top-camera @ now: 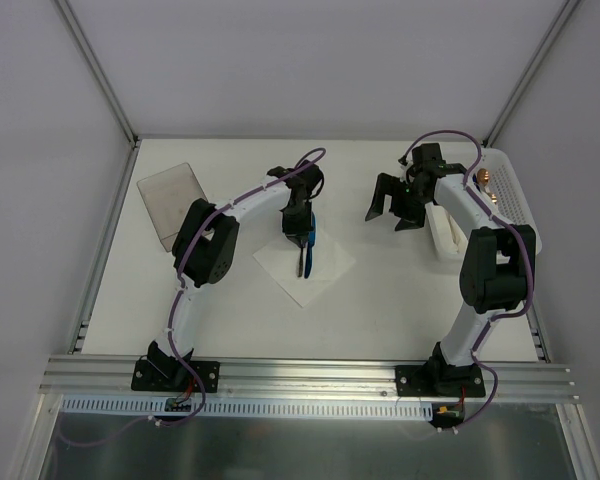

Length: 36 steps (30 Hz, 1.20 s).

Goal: Place the utensils on the paper napkin and roll it up

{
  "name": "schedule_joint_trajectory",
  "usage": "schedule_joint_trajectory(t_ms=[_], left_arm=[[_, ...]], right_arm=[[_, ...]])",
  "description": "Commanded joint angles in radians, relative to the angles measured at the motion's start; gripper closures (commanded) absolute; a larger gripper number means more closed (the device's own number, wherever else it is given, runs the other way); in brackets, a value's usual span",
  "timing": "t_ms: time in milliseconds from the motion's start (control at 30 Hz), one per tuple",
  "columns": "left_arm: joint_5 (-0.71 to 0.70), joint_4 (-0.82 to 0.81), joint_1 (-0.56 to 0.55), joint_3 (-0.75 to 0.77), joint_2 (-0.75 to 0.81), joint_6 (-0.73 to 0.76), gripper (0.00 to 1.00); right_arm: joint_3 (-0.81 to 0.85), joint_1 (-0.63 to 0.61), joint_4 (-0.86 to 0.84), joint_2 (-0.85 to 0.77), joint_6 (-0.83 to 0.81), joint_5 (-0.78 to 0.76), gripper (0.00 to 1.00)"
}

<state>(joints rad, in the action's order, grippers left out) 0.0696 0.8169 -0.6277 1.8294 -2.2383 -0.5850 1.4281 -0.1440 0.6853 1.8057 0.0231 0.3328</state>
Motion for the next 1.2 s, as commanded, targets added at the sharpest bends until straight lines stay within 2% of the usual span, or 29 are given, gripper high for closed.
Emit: schedule_joint_trajectory(t_ms=[0,333,533,567,633,700,833,900,1033,1167], left_arm=[[-0.001,0.008,-0.007,-0.004,-0.003,-0.012,0.88],[0.004,0.008,-0.006,-0.004,-0.009,-0.015,0.84],[-0.037,0.007,-0.004,-0.007,0.052,-0.024,0.83],[-0.043,0.005,-0.003,-0.012,0.087,-0.022,0.83],[-0.059,-0.004,0.000,-0.025,0.132,-0.015,0.72],[-0.054,-0.024,0.009,-0.082,0.210,-0.012,0.63],[0.022,-0.111,0.072,-0.261,0.362,-0.019,0.56],[0.064,-0.181,0.117,-0.401,0.456,-0.013,0.56],[0.148,-0.314,0.134,-0.588,0.600,0.138,0.55],[0.249,-0.393,0.132,-0.747,0.710,0.287,0.65]], right_arm=[[0.000,-0.002,0.000,-0.046,-0.003,-0.008,0.01],[0.002,-0.002,0.000,-0.042,-0.002,-0.006,0.01],[0.000,-0.002,0.000,-0.045,-0.005,0.012,0.01],[-0.001,-0.002,-0.003,-0.045,-0.006,0.017,0.01],[-0.009,-0.002,-0.007,-0.048,-0.008,0.034,0.01],[-0.017,-0.003,-0.015,-0.052,-0.008,0.046,0.01],[-0.032,-0.008,-0.029,-0.048,-0.005,0.069,0.02],[-0.040,-0.012,-0.035,-0.045,-0.008,0.080,0.03],[-0.052,-0.025,-0.053,-0.040,-0.015,0.138,0.05],[-0.070,-0.046,-0.072,-0.039,-0.067,0.213,0.17]])
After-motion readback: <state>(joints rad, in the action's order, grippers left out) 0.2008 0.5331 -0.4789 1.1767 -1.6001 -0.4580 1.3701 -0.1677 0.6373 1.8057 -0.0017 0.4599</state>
